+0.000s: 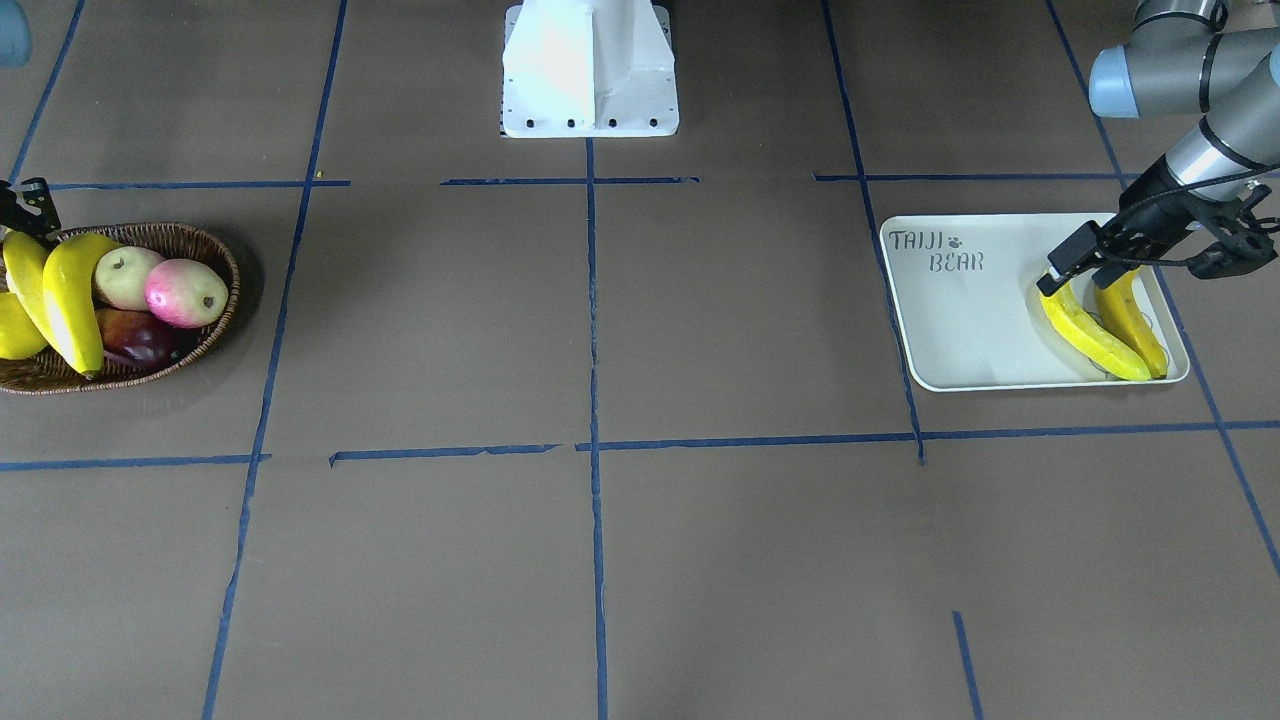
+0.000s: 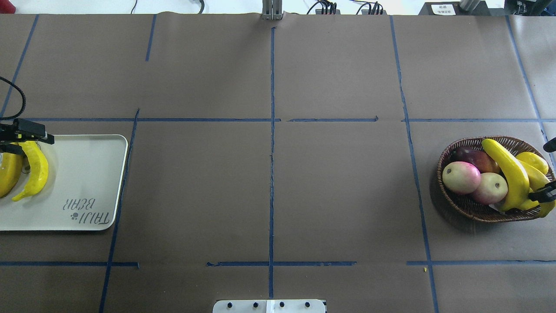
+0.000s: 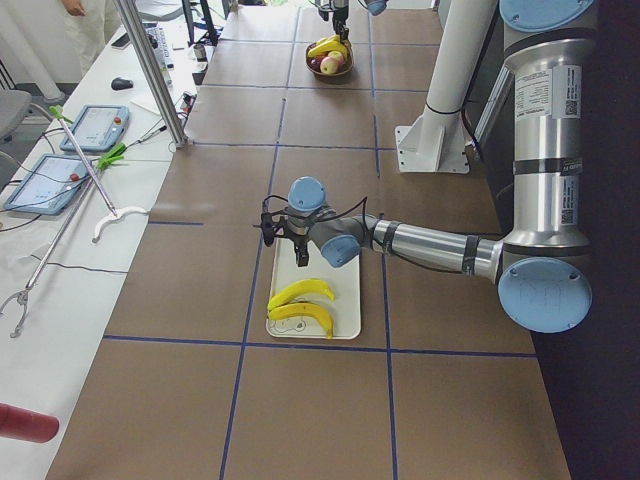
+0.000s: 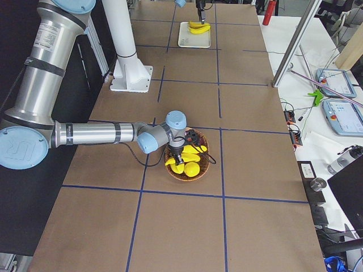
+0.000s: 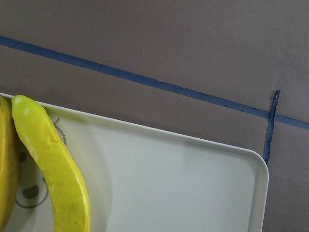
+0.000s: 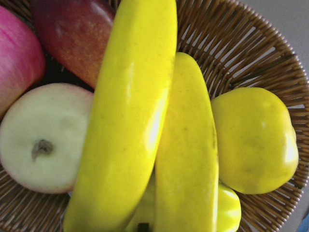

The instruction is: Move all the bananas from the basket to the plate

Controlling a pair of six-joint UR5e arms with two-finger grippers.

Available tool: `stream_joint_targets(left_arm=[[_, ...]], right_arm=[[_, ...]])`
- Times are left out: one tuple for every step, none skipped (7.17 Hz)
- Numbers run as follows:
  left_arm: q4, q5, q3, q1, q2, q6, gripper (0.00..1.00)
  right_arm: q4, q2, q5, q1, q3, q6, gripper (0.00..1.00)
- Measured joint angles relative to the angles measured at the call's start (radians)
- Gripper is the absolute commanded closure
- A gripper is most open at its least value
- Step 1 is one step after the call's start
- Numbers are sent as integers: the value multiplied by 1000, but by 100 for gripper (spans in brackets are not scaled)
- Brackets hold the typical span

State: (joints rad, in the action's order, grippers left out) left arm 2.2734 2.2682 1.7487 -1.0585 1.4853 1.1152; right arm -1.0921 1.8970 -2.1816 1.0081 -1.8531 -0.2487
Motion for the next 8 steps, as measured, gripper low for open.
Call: stream_joint_targets(left_arm=[[0,0,0,0,1,0,0],[0,0,0,0,1,1,0],[1,1,0,0,0,2,0],[3,2,0,0,0,3,0],[4,3,1,1,0,4,0],[5,3,1,1,0,4,0],[7,4,3,2,1,5,0],[19,4,2,2,1,3,0]], right_arm=[[1,1,1,0,-1,1,94],[2,4,1,6,-11,4,96],[3,11,1,27,-33,7,97],[2,17,0,64,-60,9,98],[-3,21,-3,102,-87,10,98],[-9,22,-7,132,-109,12,98],[-16,18,-12,151,-125,12,97],[-25,6,-18,159,-134,10,97]])
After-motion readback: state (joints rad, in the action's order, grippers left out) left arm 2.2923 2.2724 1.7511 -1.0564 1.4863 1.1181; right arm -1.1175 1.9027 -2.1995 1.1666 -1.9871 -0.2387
